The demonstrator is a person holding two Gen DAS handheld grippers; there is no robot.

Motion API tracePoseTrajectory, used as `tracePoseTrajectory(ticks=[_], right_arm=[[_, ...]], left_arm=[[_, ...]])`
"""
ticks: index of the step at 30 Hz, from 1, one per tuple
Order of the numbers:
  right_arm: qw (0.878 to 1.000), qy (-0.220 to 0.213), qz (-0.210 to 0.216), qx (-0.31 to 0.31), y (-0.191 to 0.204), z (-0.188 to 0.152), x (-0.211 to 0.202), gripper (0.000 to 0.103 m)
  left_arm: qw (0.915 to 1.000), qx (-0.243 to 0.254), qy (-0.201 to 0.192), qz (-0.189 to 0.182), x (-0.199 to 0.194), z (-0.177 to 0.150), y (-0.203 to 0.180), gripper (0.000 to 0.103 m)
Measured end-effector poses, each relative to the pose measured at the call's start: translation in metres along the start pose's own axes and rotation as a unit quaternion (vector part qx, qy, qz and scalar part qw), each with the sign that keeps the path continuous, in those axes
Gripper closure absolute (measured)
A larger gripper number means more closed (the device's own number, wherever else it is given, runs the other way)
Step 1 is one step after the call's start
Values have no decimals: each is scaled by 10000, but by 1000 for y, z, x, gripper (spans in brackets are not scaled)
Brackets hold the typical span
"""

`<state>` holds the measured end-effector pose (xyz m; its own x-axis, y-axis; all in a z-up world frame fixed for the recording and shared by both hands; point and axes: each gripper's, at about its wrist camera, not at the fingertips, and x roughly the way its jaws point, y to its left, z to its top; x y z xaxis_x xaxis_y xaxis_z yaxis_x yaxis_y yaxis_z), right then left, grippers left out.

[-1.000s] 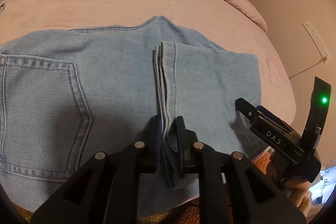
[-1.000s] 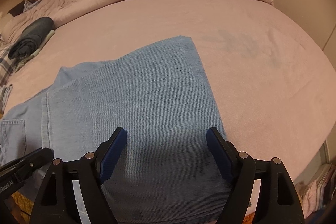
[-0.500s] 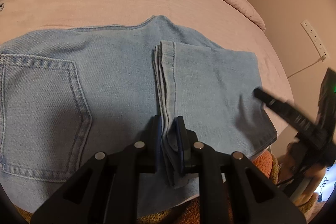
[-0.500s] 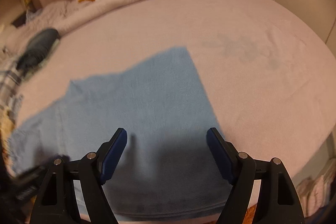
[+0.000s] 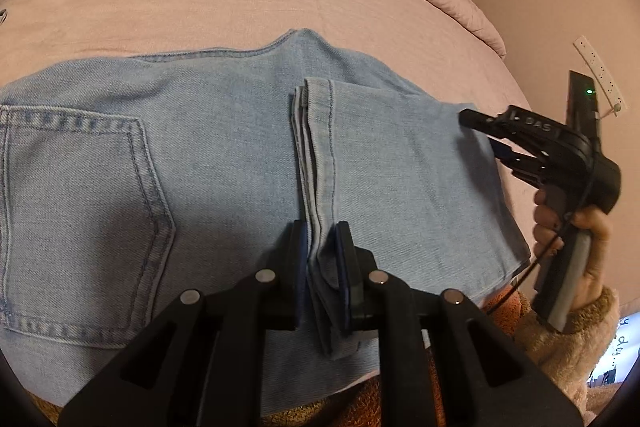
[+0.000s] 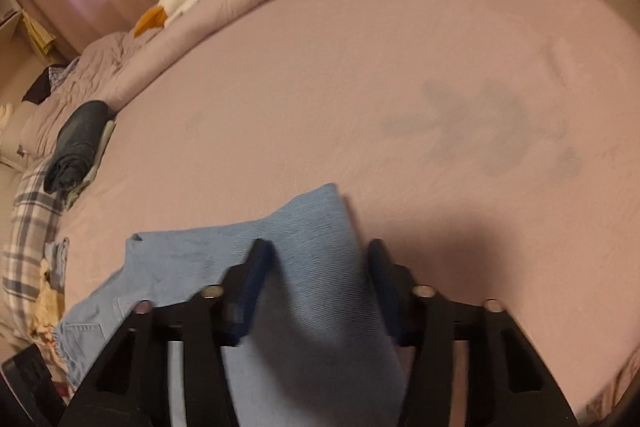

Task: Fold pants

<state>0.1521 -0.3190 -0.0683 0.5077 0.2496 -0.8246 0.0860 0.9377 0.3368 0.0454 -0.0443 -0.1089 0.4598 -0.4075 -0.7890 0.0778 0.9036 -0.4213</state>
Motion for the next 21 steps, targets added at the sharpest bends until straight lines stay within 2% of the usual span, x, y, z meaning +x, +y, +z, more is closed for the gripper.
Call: tracePoseTrajectory(ticks=[1, 3, 5, 7, 9, 13, 17, 21], right_arm=[[10000, -38, -1, 5, 0, 0, 2, 59], [9999, -145, 10, 91, 2, -4, -7, 73], [9985, -536, 89, 118, 8, -7, -29, 80], [9971, -747, 143, -42, 16, -10, -43, 81], [9977, -668, 24, -69, 17, -8, -38, 82], [9990, -278, -167, 322, -6, -9, 0, 82], [9979, -348, 80, 533, -15, -13, 0, 83], [9986, -289, -137, 423, -9, -14, -12, 82]], left_arm=[[10000, -3, 2, -3, 0, 0, 0, 87], [10000, -20, 1, -7, 0, 0, 0, 87], [10000, -24, 0, -13, 1, 0, 0, 87], [10000, -21, 12, -7, 1, 0, 0, 87], [10000, -26, 17, -1, 1, 0, 0, 87], [10000, 33, -15, -22, 1, -1, -1, 86], [10000, 30, 2, -8, 2, 0, -1, 86], [10000, 20, -3, -12, 3, 0, -1, 86]])
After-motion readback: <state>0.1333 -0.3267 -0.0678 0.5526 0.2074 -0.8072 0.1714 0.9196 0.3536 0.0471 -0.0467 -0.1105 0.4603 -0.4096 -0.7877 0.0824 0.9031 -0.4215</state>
